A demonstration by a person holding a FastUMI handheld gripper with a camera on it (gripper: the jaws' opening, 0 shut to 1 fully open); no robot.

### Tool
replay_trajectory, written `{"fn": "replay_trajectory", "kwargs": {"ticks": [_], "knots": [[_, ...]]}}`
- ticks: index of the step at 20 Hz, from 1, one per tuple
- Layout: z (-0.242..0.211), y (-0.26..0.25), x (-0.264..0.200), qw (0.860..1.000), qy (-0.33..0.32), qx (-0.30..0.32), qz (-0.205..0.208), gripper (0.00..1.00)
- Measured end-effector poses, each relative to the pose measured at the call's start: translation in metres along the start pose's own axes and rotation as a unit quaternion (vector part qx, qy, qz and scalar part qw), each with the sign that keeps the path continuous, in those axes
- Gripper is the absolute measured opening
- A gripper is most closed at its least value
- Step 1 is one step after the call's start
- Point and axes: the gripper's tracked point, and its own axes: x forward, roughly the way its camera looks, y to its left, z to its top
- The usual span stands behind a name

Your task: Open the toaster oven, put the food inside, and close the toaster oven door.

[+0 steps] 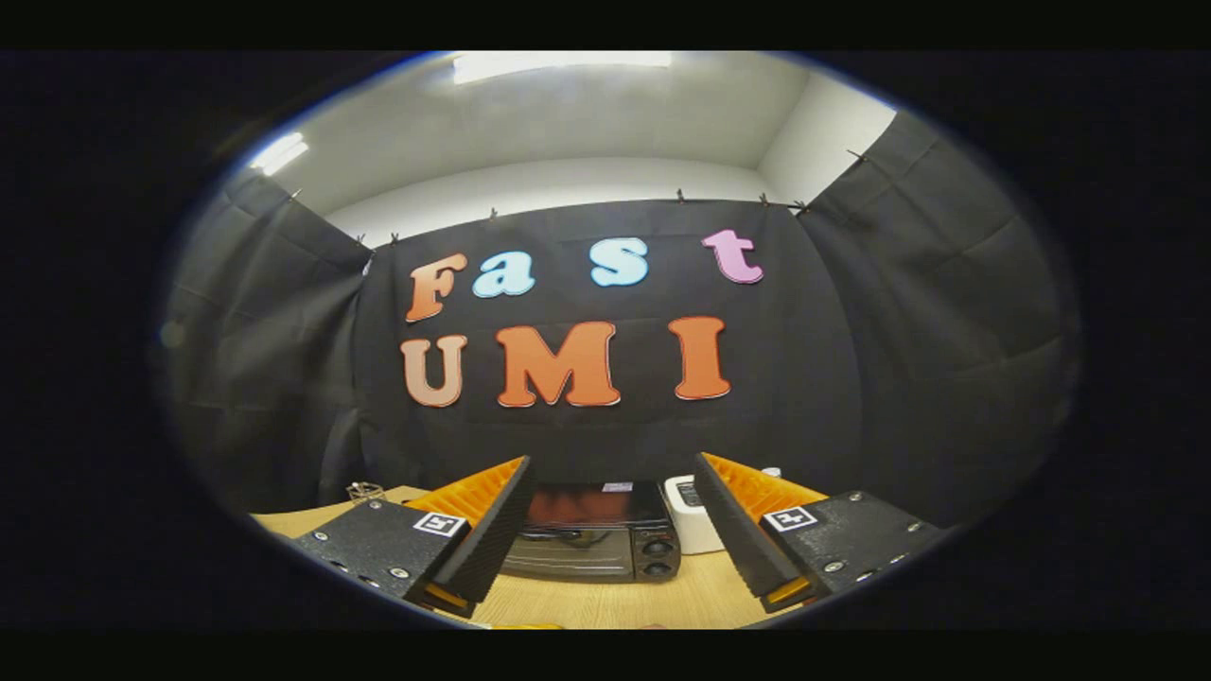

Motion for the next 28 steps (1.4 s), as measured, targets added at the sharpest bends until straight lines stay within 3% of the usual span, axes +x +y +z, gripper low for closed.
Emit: {"fn": "replay_trajectory", "kwargs": {"ticks": [11,21,28], "knots": [[-0.035,0.019,0.025,0.999,0.044,0.006,0.015,0.98],[-0.141,0.086,0.105,0.986,0.150,-0.039,0.057,0.98],[-0.195,0.097,0.137,0.979,0.192,-0.060,0.040,0.99]]}}
